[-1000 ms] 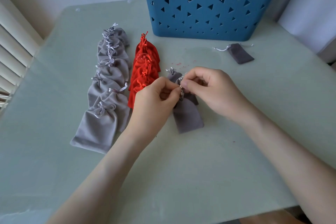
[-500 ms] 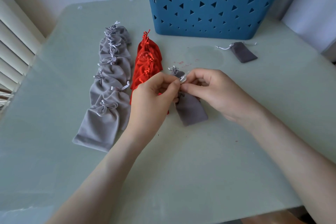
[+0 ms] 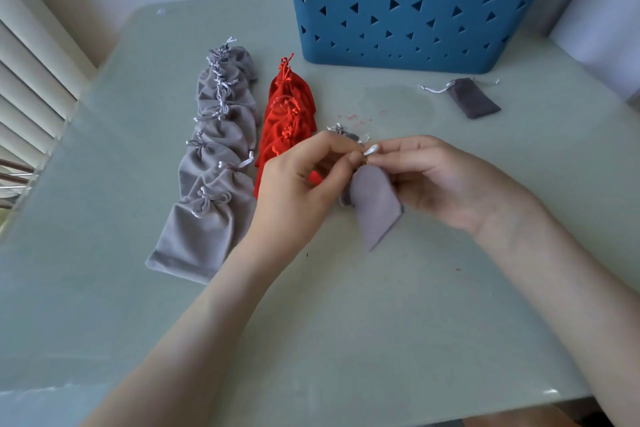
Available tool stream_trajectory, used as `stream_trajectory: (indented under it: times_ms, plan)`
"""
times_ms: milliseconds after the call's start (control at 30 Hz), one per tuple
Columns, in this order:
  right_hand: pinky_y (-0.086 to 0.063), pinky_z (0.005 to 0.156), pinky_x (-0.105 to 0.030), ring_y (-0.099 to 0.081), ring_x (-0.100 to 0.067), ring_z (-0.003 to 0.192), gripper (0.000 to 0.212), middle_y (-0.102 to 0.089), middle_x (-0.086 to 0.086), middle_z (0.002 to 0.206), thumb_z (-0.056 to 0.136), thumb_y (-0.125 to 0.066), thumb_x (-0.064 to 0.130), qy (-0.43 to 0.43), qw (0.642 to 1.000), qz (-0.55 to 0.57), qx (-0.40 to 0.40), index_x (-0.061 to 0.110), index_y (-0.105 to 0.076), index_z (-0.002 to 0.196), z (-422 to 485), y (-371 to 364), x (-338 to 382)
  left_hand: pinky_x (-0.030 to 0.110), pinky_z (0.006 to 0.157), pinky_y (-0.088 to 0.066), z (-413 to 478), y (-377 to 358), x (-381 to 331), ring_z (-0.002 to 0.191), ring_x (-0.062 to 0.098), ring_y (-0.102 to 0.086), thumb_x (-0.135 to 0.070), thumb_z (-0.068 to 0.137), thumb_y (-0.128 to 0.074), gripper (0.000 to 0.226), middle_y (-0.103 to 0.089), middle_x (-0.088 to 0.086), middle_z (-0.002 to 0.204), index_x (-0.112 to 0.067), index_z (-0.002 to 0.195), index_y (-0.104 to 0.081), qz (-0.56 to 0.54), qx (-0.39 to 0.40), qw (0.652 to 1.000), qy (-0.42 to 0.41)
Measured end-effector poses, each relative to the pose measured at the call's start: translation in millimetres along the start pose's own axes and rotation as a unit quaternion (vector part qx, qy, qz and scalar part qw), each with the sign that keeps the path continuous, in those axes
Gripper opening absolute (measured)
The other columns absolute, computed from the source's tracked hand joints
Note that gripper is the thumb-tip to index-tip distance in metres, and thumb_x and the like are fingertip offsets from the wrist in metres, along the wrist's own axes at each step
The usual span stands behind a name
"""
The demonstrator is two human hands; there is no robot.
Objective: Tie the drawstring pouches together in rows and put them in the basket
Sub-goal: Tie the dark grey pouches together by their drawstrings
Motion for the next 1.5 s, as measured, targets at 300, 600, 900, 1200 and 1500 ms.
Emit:
stream_trajectory:
  times_ms: [300, 600, 900, 1200, 1500]
  plan:
    - [-0.040, 0.068, -0.026, -0.047, -0.017, 0.074, 0.043, -0.053, -0.010, 0.080, 0.059, -0.084, 0.044, 0.012, 0.996, 0.018, 0.082, 0.011, -0.071, 0.083, -3, -7, 1, 0.017, 0.068, -0.044, -4, 5, -24, 0.075, 0.010, -0.055, -0.005, 0.091, -0.055, 0.013, -0.064, 0.008, 0.082, 0.000, 0.088, -0.067, 0.142, -0.022, 0.974, -0.174]
    - [-0.033, 0.071, -0.030, -0.042, -0.024, 0.081, 0.012, -0.050, -0.015, 0.090, 0.078, -0.059, 0.017, 0.051, 0.994, -0.095, 0.011, 0.009, -0.065, 0.084, -3, -4, 13, 0.010, 0.069, -0.041, -5, 0, -25, 0.073, 0.003, -0.052, -0.004, 0.090, -0.060, 0.008, -0.065, 0.005, 0.083, -0.001, 0.090, -0.068, 0.145, -0.004, 0.976, -0.161]
    - [-0.040, 0.067, -0.018, -0.048, -0.004, 0.067, 0.021, -0.057, 0.010, 0.071, 0.088, -0.061, 0.005, 0.151, 0.940, -0.294, -0.079, 0.023, -0.061, 0.077, -10, 0, 29, 0.038, 0.075, -0.055, -4, -5, 11, 0.073, 0.014, -0.067, -0.014, 0.089, -0.063, 0.006, -0.071, -0.001, 0.076, -0.015, 0.084, -0.068, -0.017, 0.020, 0.997, 0.074]
    - [-0.042, 0.077, -0.028, -0.054, -0.018, 0.083, 0.008, -0.065, -0.010, 0.088, 0.088, -0.063, 0.012, 0.099, 0.976, -0.191, -0.026, 0.016, -0.069, 0.086, -9, -3, 26, 0.028, 0.070, -0.053, -2, -2, 14, 0.068, 0.008, -0.063, -0.018, 0.086, -0.060, 0.007, -0.067, -0.008, 0.072, -0.016, 0.085, -0.066, -0.036, -0.003, 0.997, 0.070]
    - [-0.040, 0.081, -0.035, -0.050, -0.023, 0.089, 0.018, -0.060, -0.017, 0.095, 0.096, -0.049, 0.007, 0.085, 0.984, -0.154, -0.034, 0.008, -0.066, 0.093, -7, 0, 23, 0.030, 0.077, -0.052, -2, -6, 14, 0.076, 0.008, -0.062, -0.005, 0.092, -0.057, 0.013, -0.068, -0.003, 0.081, -0.014, 0.089, -0.066, -0.140, 0.007, 0.985, 0.098]
Point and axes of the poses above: each hand's wrist, its own z-axis towards the middle knuckle, its own y-axis out of the back of the hand, x = y × z, the point moved 9 cm from there along z, towards the middle knuckle
